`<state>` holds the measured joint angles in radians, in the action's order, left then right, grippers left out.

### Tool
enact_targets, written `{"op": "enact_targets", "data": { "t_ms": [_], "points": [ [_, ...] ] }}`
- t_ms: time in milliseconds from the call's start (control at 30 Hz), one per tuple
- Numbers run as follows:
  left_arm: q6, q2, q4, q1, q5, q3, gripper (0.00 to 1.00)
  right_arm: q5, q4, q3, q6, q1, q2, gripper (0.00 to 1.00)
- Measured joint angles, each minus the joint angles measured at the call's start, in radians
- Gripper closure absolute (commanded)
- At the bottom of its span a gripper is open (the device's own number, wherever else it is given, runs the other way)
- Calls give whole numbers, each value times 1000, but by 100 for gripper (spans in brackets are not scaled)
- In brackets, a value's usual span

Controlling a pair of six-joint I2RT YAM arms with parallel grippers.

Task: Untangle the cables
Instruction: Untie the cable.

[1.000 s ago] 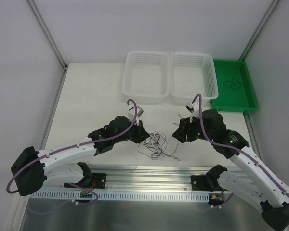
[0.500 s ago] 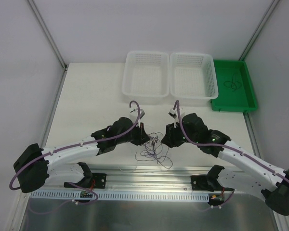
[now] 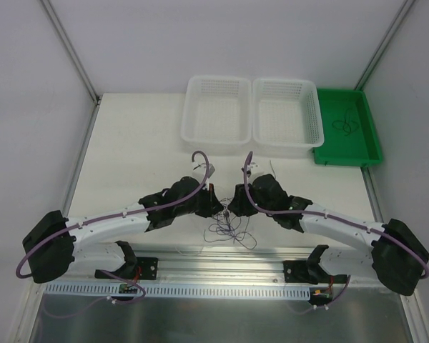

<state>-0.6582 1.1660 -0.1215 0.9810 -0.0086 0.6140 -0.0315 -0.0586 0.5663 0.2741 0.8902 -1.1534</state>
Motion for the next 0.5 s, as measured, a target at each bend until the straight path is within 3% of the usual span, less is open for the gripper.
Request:
{"op": "enact_targets", "data": {
  "t_ms": [367, 500],
  "points": [
    [-51, 89, 0, 2, -47, -2, 100, -21, -106, 3, 3, 48, -143, 59],
    [-63, 91, -1, 2, -58, -5, 100, -9, -114, 18, -2, 56, -203, 64]
  ]
}}
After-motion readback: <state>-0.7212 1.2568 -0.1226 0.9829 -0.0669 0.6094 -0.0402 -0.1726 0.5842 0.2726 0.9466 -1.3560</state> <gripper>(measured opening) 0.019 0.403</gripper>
